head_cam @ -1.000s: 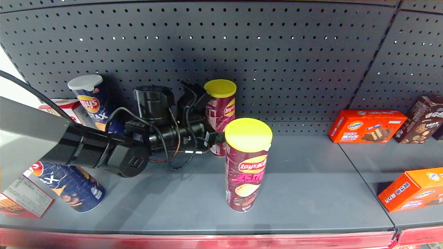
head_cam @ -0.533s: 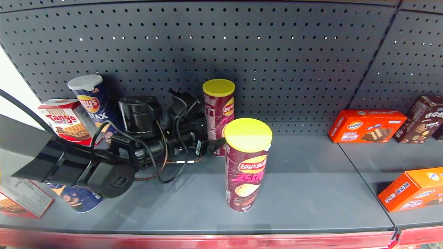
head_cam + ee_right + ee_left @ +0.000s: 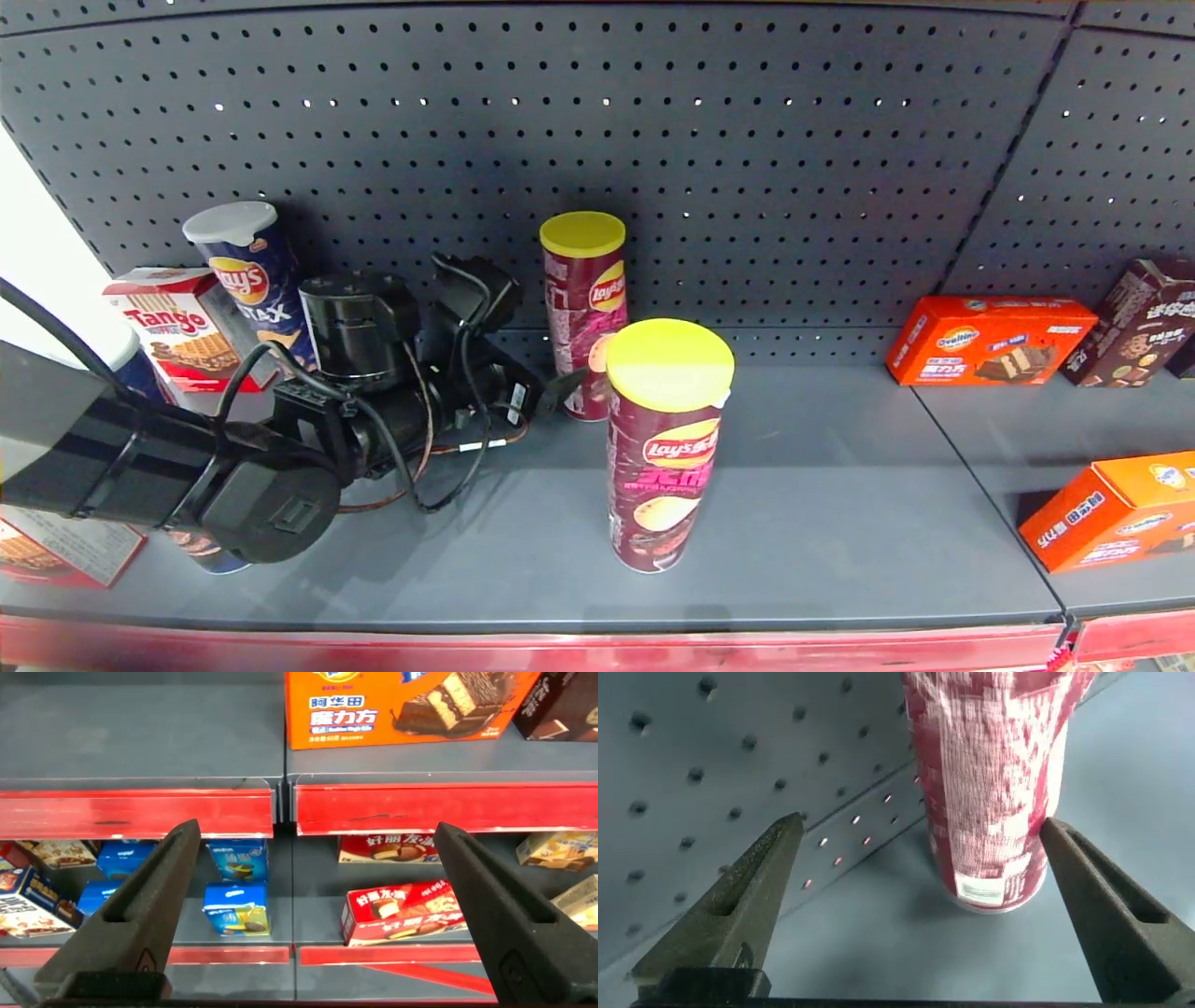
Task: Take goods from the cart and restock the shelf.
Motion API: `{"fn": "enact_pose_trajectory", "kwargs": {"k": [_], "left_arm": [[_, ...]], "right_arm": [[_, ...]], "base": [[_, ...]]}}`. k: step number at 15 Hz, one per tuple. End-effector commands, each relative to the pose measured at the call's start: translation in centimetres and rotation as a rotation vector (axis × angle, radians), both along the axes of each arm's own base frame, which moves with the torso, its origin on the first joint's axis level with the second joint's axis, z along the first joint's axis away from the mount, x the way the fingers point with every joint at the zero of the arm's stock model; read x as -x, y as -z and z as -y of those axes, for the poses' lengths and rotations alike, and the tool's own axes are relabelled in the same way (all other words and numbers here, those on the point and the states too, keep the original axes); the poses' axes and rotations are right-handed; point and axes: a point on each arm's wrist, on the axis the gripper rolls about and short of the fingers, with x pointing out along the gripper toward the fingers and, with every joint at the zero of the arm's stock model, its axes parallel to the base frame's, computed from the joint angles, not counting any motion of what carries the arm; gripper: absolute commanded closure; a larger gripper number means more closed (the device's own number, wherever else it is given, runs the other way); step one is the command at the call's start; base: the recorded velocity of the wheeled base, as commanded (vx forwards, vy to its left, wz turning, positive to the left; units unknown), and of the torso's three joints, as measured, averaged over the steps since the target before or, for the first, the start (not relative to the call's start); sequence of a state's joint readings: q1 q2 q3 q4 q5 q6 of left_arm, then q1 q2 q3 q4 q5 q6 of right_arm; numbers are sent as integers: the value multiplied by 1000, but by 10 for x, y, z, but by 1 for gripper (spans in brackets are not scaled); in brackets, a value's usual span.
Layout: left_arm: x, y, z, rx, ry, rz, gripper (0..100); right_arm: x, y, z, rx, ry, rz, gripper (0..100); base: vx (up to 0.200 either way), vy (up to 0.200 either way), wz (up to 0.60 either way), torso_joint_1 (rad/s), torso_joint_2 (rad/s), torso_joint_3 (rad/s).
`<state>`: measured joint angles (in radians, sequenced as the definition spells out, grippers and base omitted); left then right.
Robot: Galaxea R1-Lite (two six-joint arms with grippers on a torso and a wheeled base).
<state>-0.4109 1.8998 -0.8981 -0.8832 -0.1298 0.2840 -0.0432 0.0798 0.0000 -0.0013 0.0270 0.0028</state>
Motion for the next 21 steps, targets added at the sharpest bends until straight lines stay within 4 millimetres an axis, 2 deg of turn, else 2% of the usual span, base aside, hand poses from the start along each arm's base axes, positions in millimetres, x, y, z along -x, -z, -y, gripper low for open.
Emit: {"fn": "enact_pose_trajectory", "kwargs": {"k": [1, 7, 10, 13, 21], "left_arm": [[0, 0, -2, -3, -16, 0, 0], [4, 10, -10, -28, -118, -29, 0], [0, 7, -14, -19, -180, -17, 0], [-6, 0, -12, 7, -203, 1, 0], [-14, 8, 4, -2, -185, -11, 0]], "right_arm": [[0, 0, 0, 0, -1, -1, 0], [0, 0, 0, 0, -1, -1, 0], [0, 0, 0, 0, -1, -1, 0], [0, 0, 0, 0, -1, -1, 0], [0, 0, 0, 0, -1, -1, 0]], "base": [[0, 0, 0, 0, 0, 0], [0, 0, 0, 0, 0, 0], [0, 0, 0, 0, 0, 0], [0, 0, 0, 0, 0, 0], [0, 0, 0, 0, 0, 0]]}}
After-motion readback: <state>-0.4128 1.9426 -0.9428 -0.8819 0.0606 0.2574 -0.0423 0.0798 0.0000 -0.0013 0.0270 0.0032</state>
